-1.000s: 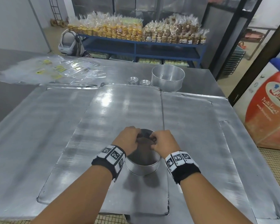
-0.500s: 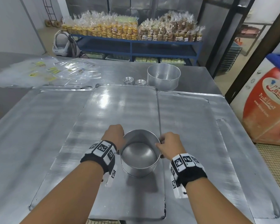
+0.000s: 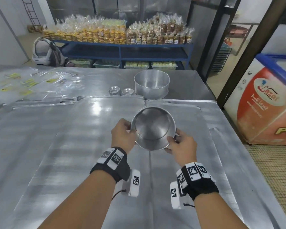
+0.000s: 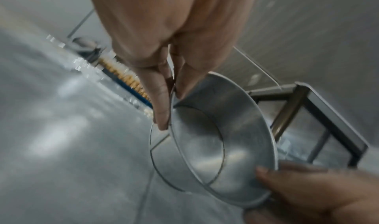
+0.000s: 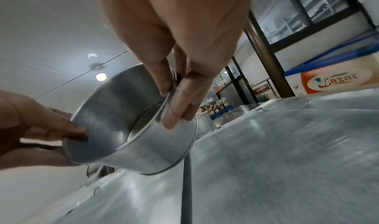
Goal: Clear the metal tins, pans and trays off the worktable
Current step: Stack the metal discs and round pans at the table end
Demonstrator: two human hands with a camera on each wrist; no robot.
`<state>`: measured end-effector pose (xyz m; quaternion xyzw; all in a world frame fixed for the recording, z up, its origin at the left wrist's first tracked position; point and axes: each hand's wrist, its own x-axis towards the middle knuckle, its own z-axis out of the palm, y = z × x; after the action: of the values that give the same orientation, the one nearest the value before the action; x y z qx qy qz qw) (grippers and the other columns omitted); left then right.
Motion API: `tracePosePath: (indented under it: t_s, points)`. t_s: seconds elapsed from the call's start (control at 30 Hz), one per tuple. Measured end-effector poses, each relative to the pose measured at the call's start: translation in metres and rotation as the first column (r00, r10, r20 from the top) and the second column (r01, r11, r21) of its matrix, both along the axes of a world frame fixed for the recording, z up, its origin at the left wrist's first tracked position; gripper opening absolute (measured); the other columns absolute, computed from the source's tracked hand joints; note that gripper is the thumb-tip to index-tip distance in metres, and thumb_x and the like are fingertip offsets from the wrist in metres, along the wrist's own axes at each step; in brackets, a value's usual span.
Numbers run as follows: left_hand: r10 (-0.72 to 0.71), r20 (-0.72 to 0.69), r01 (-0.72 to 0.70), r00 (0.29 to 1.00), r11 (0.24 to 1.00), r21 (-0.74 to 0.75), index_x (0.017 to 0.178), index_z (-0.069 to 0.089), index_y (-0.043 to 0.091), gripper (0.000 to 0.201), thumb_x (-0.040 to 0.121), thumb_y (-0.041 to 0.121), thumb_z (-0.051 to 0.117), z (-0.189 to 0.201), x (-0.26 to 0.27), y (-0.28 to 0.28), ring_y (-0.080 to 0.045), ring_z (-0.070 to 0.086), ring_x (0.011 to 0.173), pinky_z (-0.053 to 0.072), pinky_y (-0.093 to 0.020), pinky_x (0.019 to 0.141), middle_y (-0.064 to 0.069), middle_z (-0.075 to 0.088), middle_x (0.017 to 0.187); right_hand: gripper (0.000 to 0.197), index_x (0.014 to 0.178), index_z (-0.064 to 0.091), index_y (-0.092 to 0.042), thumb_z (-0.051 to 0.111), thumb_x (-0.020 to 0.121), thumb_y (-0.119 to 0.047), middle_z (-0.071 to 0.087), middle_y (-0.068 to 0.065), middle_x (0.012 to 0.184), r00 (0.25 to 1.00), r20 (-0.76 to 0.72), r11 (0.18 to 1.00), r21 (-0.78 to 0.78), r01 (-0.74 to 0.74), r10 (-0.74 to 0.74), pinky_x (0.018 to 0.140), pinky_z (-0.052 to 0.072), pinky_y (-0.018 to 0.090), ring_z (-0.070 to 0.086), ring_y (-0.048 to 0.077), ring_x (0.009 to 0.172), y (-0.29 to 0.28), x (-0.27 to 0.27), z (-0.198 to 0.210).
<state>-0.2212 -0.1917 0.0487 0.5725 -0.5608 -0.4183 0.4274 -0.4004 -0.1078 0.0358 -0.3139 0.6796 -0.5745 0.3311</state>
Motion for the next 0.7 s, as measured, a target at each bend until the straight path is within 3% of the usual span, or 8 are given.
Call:
tracePosePath:
  t_s: [0.07,0.17,0.27,0.37,0.47,0.57,0.7]
  points:
    - [0.012,-0.120,-0.005,0.993,0.998,0.058,0.088,0.059,0.009,0.009,0.086,0.008,0.068,-0.004,-0.025,-0.011,-0.033,0.064,0.084,0.063,-0.054,0.065,0.004,0.057,0.091,0.046,0.110,0.069,-0.031,0.064,0.087,0.008,0.074,0.010,0.095,0.998,0.046,0.999,-0.040,0.037,-0.035,0.070,0.063,0.043,0.069,0.022,0.082,-0.011,-0.019,0.000]
    - [-0.033,-0.163,0.039,0.986,0.999,0.029,0.084,0.058,0.019,0.010,0.081,0.015,0.067,-0.009,-0.066,-0.036,-0.036,0.067,0.092,0.062,-0.053,0.072,0.005,0.060,0.094,0.054,0.108,0.069,-0.039,0.062,0.086,0.009,0.074,0.005,0.098,0.996,0.009,0.993,-0.080,0.090,-0.089,0.071,0.063,0.044,0.072,0.021,0.087,-0.035,-0.057,-0.002]
    - [-0.073,-0.204,0.083,0.976,0.996,0.040,0.081,0.058,0.017,0.021,0.085,-0.002,0.066,-0.016,-0.114,-0.075,-0.038,0.065,0.098,0.063,-0.052,0.064,-0.001,0.058,0.096,0.058,0.097,0.073,-0.047,0.059,0.085,0.008,0.075,0.003,0.096,0.990,-0.082,0.991,-0.083,0.105,-0.112,0.070,0.062,0.048,0.073,0.023,0.088,-0.067,-0.105,-0.008]
    - [-0.135,-0.226,0.139,0.965,0.990,0.002,0.074,0.060,0.027,0.027,0.076,0.002,0.069,-0.025,-0.162,-0.123,-0.036,0.066,0.100,0.063,-0.053,0.070,0.000,0.062,0.093,0.050,0.102,0.075,-0.037,0.059,0.084,0.007,0.074,-0.001,0.090,0.979,-0.139,0.984,-0.113,0.135,-0.150,0.069,0.063,0.048,0.072,0.023,0.087,-0.106,-0.154,-0.016]
    - [-0.167,-0.192,0.167,0.967,0.986,-0.014,0.075,0.057,0.031,0.032,0.073,0.002,0.069,-0.037,-0.204,-0.172,-0.033,0.067,0.094,0.062,-0.054,0.070,0.004,0.062,0.089,0.044,0.120,0.071,-0.021,0.061,0.088,0.007,0.072,-0.006,0.093,0.982,-0.089,0.980,-0.132,0.152,-0.165,0.072,0.062,0.043,0.072,0.020,0.089,-0.148,-0.195,-0.025]
    - [-0.183,-0.143,0.176,0.973,0.982,-0.064,0.071,0.058,0.042,0.040,0.068,0.004,0.067,-0.052,-0.249,-0.221,-0.032,0.068,0.084,0.062,-0.055,0.069,0.004,0.063,0.081,0.039,0.112,0.072,-0.022,0.061,0.087,0.006,0.072,-0.004,0.094,0.981,-0.056,0.975,-0.136,0.177,-0.186,0.073,0.062,0.045,0.073,0.025,0.090,-0.195,-0.239,-0.044]
    - [-0.169,-0.120,0.163,0.978,0.985,-0.061,0.079,0.059,0.030,0.034,0.074,-0.002,0.067,-0.067,-0.297,-0.276,-0.040,0.070,0.087,0.062,-0.054,0.068,-0.001,0.064,0.082,0.041,0.118,0.070,-0.015,0.061,0.086,0.008,0.074,0.006,0.101,0.977,-0.073,0.972,-0.143,0.188,-0.199,0.071,0.063,0.044,0.074,0.025,0.087,-0.248,-0.284,-0.062]
